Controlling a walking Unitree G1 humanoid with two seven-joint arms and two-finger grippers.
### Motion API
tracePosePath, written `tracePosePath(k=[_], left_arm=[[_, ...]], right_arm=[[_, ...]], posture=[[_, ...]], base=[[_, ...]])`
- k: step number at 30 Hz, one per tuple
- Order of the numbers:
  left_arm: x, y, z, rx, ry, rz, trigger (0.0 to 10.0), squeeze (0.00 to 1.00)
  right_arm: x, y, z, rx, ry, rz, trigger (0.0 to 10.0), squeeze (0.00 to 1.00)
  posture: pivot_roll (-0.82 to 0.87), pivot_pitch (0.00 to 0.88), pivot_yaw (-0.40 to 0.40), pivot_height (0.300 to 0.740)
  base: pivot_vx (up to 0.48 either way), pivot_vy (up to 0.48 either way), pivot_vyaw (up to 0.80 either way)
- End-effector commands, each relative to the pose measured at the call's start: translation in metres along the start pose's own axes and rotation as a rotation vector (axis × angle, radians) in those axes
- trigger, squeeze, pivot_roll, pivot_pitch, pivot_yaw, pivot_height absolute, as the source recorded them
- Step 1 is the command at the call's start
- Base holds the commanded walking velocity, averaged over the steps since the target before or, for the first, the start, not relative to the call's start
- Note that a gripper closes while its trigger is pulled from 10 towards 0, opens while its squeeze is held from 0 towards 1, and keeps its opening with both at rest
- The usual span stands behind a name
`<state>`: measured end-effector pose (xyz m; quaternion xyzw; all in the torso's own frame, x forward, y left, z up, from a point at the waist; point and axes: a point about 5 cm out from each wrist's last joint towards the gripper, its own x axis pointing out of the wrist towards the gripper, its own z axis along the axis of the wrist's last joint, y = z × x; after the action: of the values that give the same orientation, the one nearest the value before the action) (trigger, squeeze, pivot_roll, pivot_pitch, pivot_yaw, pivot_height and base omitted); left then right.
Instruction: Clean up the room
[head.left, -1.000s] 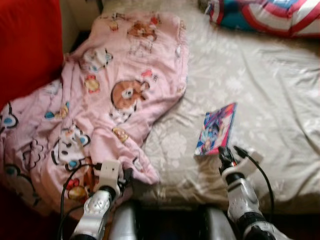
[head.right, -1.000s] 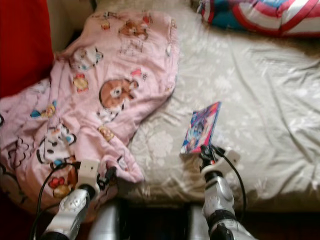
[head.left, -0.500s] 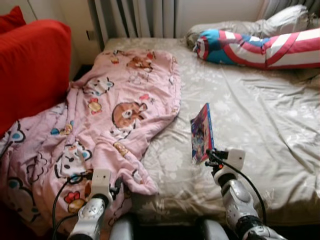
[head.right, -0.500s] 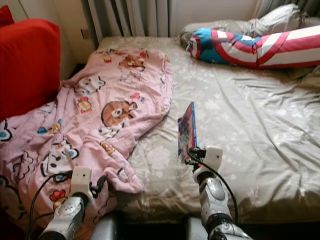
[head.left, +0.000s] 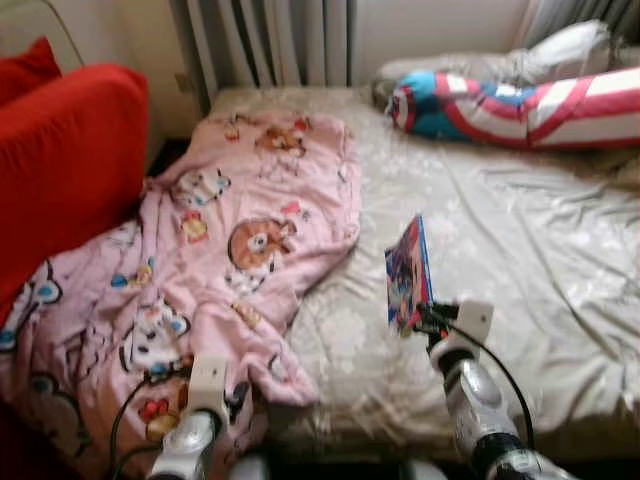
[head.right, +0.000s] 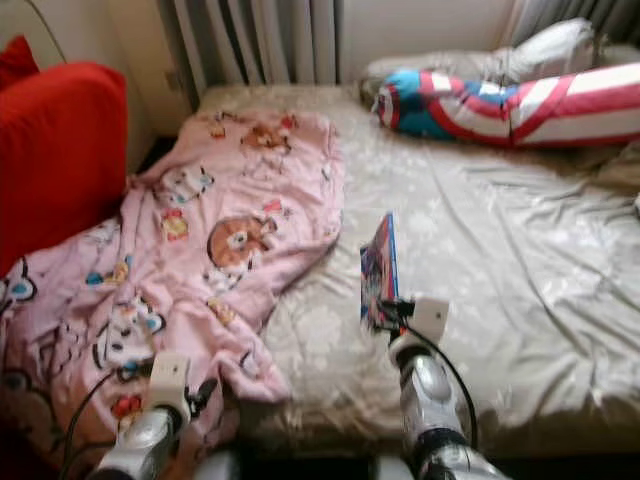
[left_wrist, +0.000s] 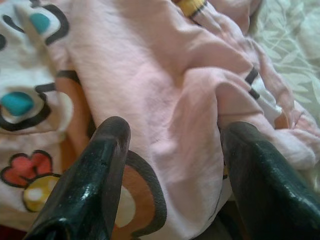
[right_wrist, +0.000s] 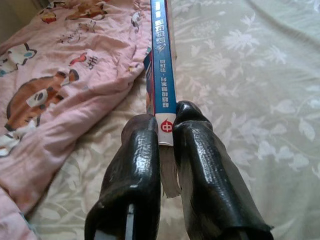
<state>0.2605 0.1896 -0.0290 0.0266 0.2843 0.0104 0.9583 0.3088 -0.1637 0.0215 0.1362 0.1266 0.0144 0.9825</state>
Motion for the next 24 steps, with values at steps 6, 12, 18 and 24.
tracePosePath(k=[6, 12, 18, 24], left_arm=[[-0.004, 0.021, -0.016, -0.023, 0.119, 0.099, 10.0, 0.0], [-0.005, 0.022, -0.019, -0.042, 0.13, 0.111, 10.0, 0.0], [-0.007, 0.023, -0.024, -0.036, 0.141, 0.121, 10.0, 0.0], [-0.011, 0.022, -0.034, -0.045, 0.166, 0.128, 10.0, 0.0]], right_arm=[[0.007, 0.006, 0.014, -0.02, -0.041, 0.016, 10.0, 0.0], [0.006, 0.008, 0.009, -0.013, -0.035, 0.008, 10.0, 0.0], [0.006, 0.014, 0.006, 0.02, -0.036, 0.005, 10.0, 0.0], [0.006, 0.015, 0.004, 0.021, -0.019, -0.003, 10.0, 0.0]], posture=[[-0.09, 0.0, -0.02, 0.725], [-0.09, 0.0, -0.011, 0.74], [-0.08, 0.0, -0.005, 0.74], [-0.07, 0.0, -0.007, 0.74]], base=[[0.0, 0.0, 0.0], [0.0, 0.0, 0.0], [0.0, 0.0, 0.0], [0.0, 0.0, 0.0]])
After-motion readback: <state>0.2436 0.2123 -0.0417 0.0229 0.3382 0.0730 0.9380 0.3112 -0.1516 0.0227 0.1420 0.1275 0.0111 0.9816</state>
